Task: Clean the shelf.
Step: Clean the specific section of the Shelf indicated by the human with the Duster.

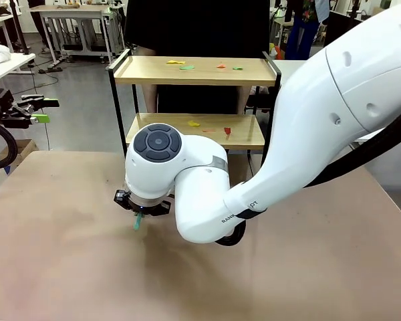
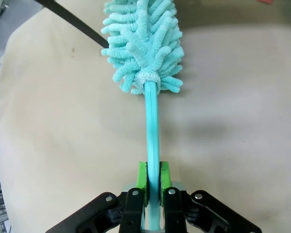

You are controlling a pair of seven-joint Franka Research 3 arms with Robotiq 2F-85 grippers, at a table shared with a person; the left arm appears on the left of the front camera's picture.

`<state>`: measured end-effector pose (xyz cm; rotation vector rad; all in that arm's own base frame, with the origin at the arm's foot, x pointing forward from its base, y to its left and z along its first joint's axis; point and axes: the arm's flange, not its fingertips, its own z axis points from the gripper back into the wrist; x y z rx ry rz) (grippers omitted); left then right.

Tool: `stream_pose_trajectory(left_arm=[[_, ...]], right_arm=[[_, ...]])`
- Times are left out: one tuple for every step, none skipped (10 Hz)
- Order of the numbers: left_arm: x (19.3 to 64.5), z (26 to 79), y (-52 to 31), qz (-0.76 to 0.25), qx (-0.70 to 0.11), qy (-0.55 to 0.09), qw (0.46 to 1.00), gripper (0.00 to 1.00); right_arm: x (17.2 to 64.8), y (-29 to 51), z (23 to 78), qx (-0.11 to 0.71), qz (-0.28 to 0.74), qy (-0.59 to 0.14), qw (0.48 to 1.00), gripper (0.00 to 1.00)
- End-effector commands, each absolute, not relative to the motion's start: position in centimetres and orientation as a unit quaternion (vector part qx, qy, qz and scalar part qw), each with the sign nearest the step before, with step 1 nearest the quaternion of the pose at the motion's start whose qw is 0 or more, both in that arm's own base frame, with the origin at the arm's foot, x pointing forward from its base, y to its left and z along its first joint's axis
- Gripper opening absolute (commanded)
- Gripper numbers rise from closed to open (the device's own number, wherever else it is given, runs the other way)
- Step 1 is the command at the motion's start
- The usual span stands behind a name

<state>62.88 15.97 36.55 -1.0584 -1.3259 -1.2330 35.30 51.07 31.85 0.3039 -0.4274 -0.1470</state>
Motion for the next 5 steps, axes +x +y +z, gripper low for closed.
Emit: stream_pose_trajectory(left_arm=[[62.8, 36.7, 16.0, -0.51, -0.436, -0.55, 0.497, 1.0], [62.8, 36.7, 16.0, -0.51, -0.436, -0.55, 0.497, 1.0], [62.8, 36.7, 16.0, -0.51, -0.436, -0.55, 0.497, 1.0], [62.8, 36.7, 16.0, -0.51, -0.436, -0.55, 0.497, 1.0], [62.8, 36.7, 16.0, -0.51, -0.436, -0.55, 0.497, 1.0]], right_arm=[[35.0, 48.6, 32.0, 0.146, -0.078, -0.202, 0.965, 0.13], [35.0, 47.5, 31.9, 0.141, -0.084, -0.2, 0.966, 0.13], [34.9, 46.4, 31.7, 0.138, -0.089, -0.196, 0.967, 0.13], [35.0, 45.2, 31.7, 0.137, -0.097, -0.192, 0.967, 0.13], [34.9, 44.2, 31.7, 0.135, -0.1, -0.189, 0.967, 0.13]])
